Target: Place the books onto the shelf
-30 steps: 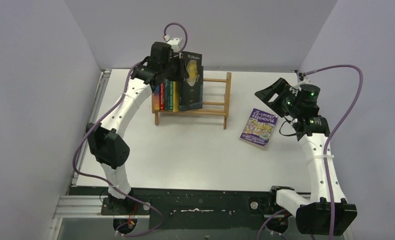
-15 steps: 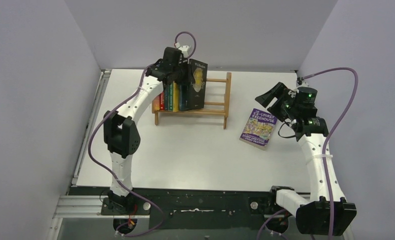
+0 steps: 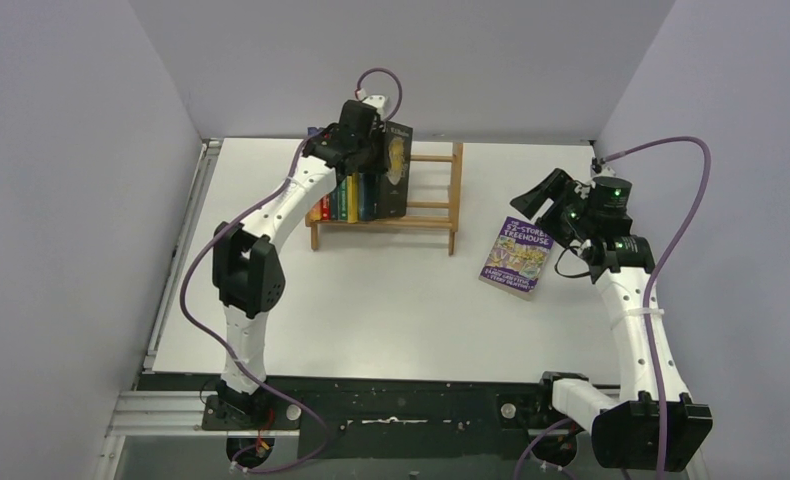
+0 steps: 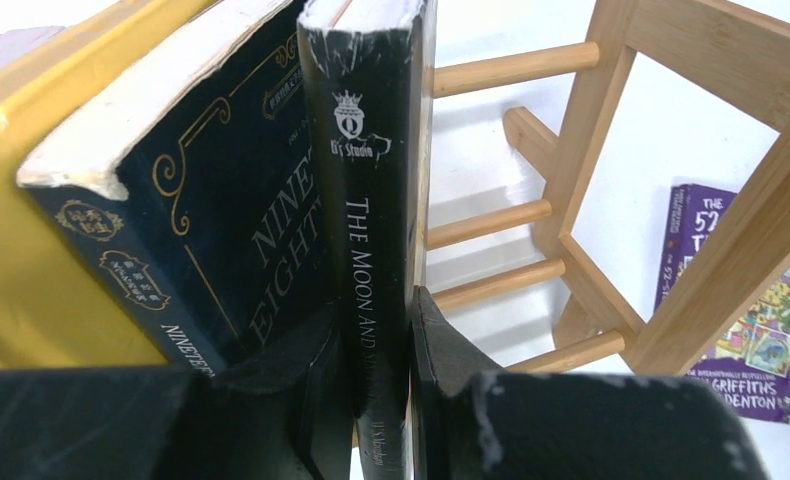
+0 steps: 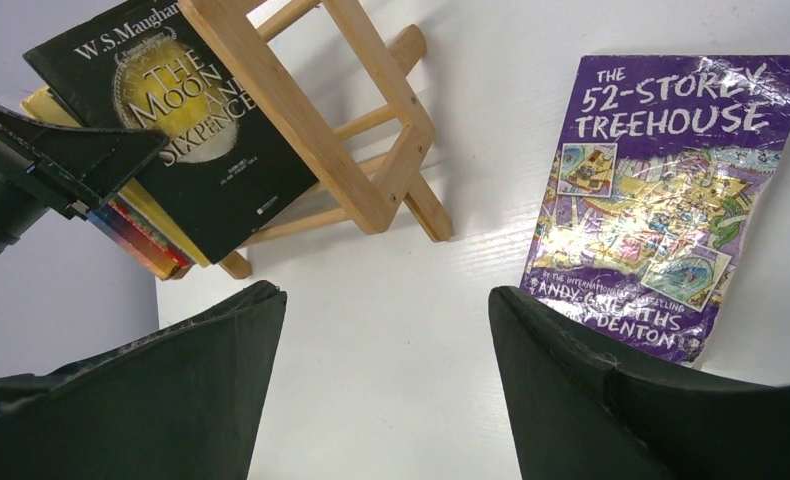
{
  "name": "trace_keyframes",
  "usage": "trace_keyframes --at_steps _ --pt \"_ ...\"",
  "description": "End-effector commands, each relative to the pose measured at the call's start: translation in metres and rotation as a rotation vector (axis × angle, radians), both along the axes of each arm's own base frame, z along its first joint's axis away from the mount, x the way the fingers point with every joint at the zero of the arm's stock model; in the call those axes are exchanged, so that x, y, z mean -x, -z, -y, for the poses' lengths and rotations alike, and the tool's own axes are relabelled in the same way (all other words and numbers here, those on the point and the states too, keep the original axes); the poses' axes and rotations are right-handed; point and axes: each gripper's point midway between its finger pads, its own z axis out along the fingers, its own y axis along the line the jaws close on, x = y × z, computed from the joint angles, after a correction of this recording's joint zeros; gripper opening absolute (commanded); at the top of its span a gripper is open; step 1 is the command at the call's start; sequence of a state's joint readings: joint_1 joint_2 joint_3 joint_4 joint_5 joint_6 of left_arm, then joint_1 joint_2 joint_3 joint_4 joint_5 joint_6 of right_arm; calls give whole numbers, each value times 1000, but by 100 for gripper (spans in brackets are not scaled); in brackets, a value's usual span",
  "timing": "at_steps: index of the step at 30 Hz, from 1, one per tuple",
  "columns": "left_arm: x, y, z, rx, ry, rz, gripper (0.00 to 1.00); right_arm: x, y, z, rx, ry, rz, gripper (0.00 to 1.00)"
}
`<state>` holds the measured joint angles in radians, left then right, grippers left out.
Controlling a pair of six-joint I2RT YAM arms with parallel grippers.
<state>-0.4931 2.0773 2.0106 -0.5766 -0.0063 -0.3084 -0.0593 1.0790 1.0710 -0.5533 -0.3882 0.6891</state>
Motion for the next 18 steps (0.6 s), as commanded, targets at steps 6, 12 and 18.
trace_keyframes --at_steps 6,12,18 --pt "-28 -53 -62 -85 -261 217 0 0 0 7 32 15 21 76" --pt "-18 -64 -62 -54 -262 213 29 1 1 8 39 19 16 76" --pt "-2 -104 -68 -6 -257 241 46 1 1 9 40 21 13 76"
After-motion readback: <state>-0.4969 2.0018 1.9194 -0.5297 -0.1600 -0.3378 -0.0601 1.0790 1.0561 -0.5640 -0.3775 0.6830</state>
